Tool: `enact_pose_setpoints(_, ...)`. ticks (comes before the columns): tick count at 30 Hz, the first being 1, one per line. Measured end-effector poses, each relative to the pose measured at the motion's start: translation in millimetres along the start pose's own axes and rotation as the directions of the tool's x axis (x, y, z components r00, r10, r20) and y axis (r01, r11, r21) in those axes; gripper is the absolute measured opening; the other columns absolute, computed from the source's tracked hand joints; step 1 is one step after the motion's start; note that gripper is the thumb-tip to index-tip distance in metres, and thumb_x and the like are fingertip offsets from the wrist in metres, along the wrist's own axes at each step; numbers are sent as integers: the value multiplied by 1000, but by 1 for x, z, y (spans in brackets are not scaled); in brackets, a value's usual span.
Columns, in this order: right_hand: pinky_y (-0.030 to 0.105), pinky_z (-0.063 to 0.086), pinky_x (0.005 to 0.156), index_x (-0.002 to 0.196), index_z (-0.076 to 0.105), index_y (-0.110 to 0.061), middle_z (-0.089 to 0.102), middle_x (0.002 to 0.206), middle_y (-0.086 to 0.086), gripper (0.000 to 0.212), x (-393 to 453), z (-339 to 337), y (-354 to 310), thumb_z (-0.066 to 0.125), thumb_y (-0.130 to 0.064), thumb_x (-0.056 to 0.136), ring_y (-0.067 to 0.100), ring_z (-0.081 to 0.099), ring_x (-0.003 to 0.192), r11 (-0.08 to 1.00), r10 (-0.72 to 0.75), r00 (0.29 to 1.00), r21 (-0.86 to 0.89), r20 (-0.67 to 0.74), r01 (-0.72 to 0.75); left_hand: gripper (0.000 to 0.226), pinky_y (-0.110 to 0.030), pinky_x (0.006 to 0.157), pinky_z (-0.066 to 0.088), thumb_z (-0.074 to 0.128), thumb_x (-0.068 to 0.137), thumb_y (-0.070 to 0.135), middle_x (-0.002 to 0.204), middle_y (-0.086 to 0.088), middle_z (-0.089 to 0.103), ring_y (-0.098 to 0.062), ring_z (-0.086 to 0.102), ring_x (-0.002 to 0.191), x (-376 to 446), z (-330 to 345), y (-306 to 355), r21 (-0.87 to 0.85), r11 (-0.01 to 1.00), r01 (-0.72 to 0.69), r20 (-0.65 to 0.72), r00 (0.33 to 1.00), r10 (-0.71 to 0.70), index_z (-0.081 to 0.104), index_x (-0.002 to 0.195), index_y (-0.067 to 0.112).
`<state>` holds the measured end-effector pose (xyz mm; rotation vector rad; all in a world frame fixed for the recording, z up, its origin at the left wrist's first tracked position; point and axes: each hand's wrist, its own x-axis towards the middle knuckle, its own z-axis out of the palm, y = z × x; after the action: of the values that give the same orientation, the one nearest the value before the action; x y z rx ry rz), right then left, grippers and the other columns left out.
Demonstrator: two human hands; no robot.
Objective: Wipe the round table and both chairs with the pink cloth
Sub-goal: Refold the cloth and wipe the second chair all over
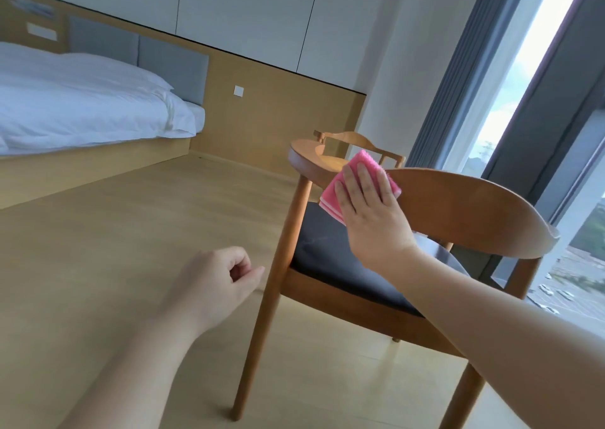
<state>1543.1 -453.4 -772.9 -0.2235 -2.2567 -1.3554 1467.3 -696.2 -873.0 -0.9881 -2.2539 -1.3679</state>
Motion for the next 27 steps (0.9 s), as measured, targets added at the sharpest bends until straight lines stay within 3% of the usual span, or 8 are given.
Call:
enact_pose_setpoints(3,56,-30,100,147,-15,1,-15,157,24,63,26,-4,-20,11,-20,93,45,-19,141,998,-16,999,-52,49,19,34,-18,44,34,65,81,39,47,10,47,-8,42,44,-2,-6,-9,-20,1000,22,5,1000,-22,48,59,21)
enact_pose_setpoints(11,56,-8,116,150,-5,2,-11,157,25,61,75,0,-49,16,-27,101,46,-11,143,990,-26,990,-131,142,45,28,-21,46,35,64,81,37,45,9,45,-10,39,43,-3,-20,-27,-25,999,39,19,999,-39,49,62,23)
enact_pose_setpoints(14,54,-2,118,151,3,-1,-4,159,22,58,88,-1,-51,21,-26,103,43,-6,145,999,-32,990,-38,136,38,24,-21,44,33,63,81,38,45,8,47,-10,40,43,-5,-23,-34,-4,999,37,11,999,-37,50,65,26)
enact_pose_setpoints(18,47,-7,119,153,10,-9,3,161,15,55,91,0,-62,26,-21,102,34,-3,147,957,-154,985,260,74,130,31,-21,43,32,64,82,38,47,8,48,-10,41,43,-8,-24,-41,18,1000,25,21,999,-25,48,60,22)
enact_pose_setpoints(21,46,-6,120,153,9,-8,4,161,16,55,87,12,-70,23,-23,102,33,-3,148,949,-223,970,250,102,192,28,-20,42,31,62,83,40,47,8,47,-9,40,43,-8,-22,-43,-2,1000,27,28,999,-27,49,63,24)
enact_pose_setpoints(27,51,-3,119,152,15,-6,8,160,16,59,84,42,-78,29,-25,98,35,-4,147,951,-199,979,250,50,181,33,-19,46,36,63,83,39,48,10,49,-10,42,45,-8,-16,-54,23,998,57,31,998,-58,47,59,23)
